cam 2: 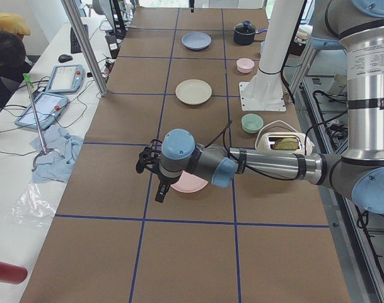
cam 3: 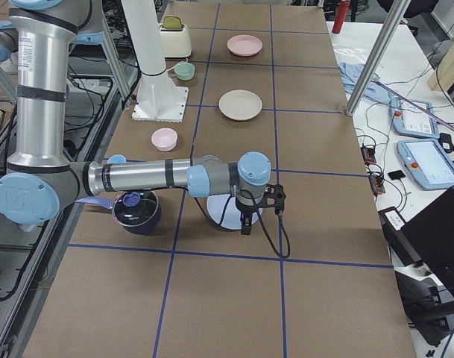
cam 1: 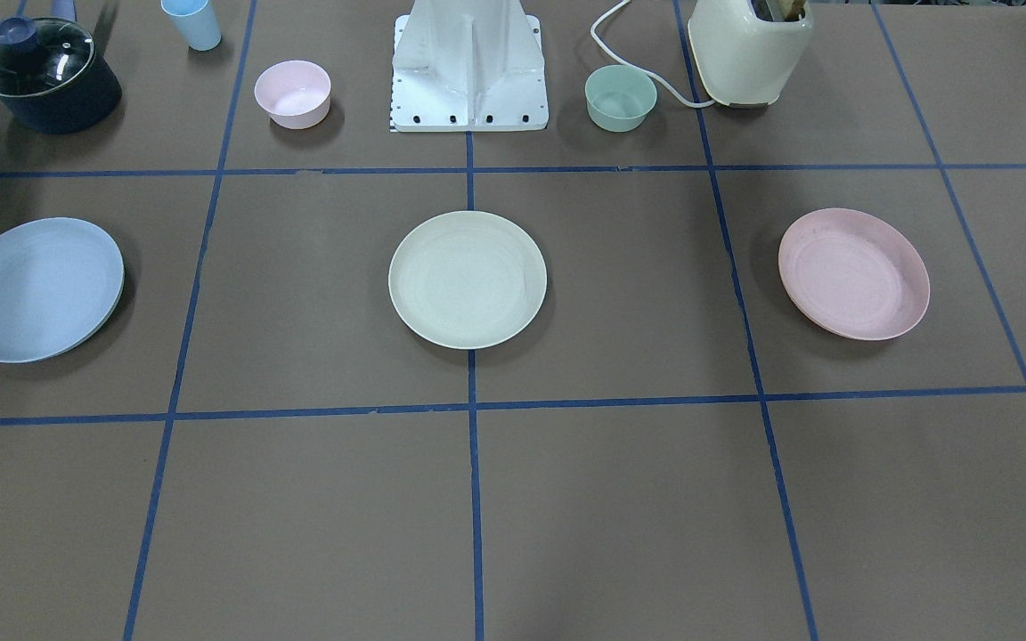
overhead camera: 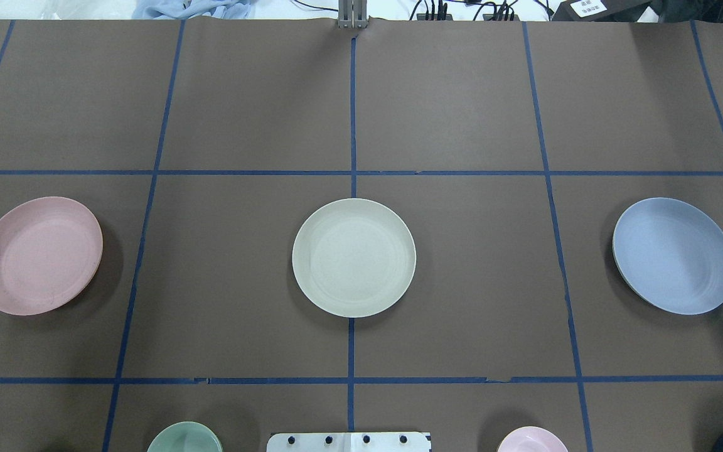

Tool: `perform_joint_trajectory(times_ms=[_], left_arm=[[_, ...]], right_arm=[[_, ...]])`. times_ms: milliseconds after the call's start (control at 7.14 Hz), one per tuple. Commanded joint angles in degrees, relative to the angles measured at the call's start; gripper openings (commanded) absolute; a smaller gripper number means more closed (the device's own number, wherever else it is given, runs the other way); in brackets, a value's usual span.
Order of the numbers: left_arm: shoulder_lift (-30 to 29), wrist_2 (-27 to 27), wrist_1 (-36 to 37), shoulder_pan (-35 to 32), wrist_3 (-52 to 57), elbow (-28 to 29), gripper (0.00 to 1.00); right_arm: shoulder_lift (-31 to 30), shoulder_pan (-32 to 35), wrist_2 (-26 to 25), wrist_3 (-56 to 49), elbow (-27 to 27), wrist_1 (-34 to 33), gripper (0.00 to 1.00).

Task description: Stack three plates with pink and blue

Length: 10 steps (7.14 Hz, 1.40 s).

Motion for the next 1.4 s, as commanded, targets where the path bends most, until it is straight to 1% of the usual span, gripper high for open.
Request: perform_joint_trajectory(times_ms=[0,140,280,420,560,700,1260], left_arm=[[0.0,0.0,0.0,0.0,0.1,0.1,0.99],[-0.1,0.0,0.0,0.0,0.2,0.1,0.99],[-0.1,0.0,0.0,0.0,0.2,0.0,0.99],[-0.1,0.0,0.0,0.0,0.2,0.0,0.99],[-0.1,0.0,0.0,0.0,0.2,0.0,0.99],[-0.1,0.0,0.0,0.0,0.2,0.0,0.99],[-0.1,0.0,0.0,0.0,0.2,-0.2,0.99]], right_arm=[[-0.1,-6.7,-2.7,7.6,-3.5,10.0,0.99],[-0.1,-7.6,-2.7,7.6,-8.5,17.0,0.98],[-0.1,-8.7,-2.7,7.9,-13.8,25.9,0.98],[-0.1,-9.5,-2.6,10.2,-16.7,30.9,0.98],[-0.1,-10.2,-2.3,13.1,-17.3,33.1,0.98],[-0.1,-11.2,-2.3,15.3,-17.2,33.3,0.98],[-0.1,-14.1,-2.1,15.4,-17.2,33.3,0.97]])
